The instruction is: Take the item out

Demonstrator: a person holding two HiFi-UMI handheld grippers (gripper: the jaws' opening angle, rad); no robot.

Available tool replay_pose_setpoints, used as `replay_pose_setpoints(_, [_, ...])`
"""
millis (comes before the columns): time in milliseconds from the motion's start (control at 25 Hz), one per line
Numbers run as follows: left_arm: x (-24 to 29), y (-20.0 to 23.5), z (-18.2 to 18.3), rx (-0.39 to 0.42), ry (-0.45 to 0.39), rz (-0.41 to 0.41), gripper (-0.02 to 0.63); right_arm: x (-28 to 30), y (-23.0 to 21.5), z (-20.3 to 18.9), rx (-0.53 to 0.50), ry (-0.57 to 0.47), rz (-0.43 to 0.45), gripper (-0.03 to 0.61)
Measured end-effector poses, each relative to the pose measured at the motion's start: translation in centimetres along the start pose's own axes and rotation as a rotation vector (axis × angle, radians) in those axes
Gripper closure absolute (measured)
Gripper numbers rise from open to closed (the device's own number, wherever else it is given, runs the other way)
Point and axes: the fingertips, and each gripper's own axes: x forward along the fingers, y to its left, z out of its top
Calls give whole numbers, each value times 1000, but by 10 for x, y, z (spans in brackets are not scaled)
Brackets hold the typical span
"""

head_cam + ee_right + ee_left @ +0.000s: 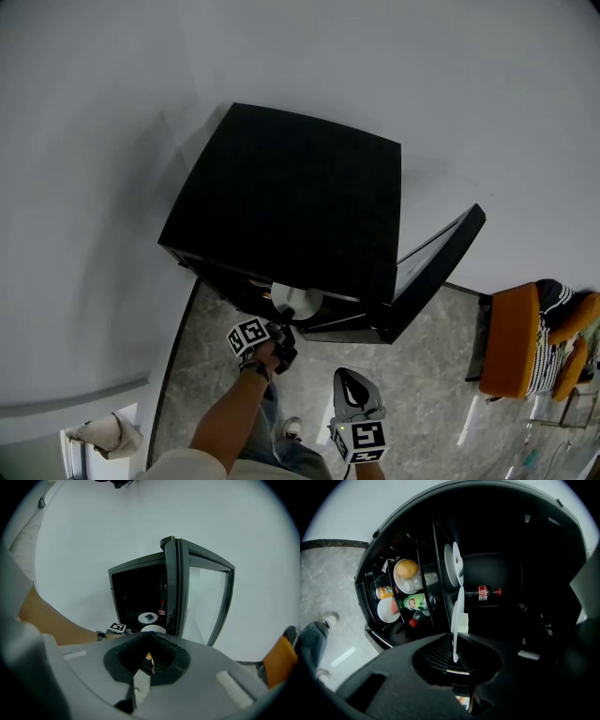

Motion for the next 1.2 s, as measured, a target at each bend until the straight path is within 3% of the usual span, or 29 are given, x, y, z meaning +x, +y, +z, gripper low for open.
replay_pose_setpoints(200, [-12, -8, 2, -41, -3, -21, 595, -6, 2, 0, 7, -9, -3, 571])
replay_pose_setpoints(600, [-55, -56, -10, -29, -41, -74, 595, -25, -2, 15, 23, -65, -6, 571])
replay_pose_setpoints(920, [-113, -104, -46, -26, -75, -147, 597, -50, 9, 25, -17, -109, 9, 571])
replay_pose_setpoints(1200, [-176, -121, -88, -20, -82, -118, 600, -75, 33, 24, -27, -140, 59, 571])
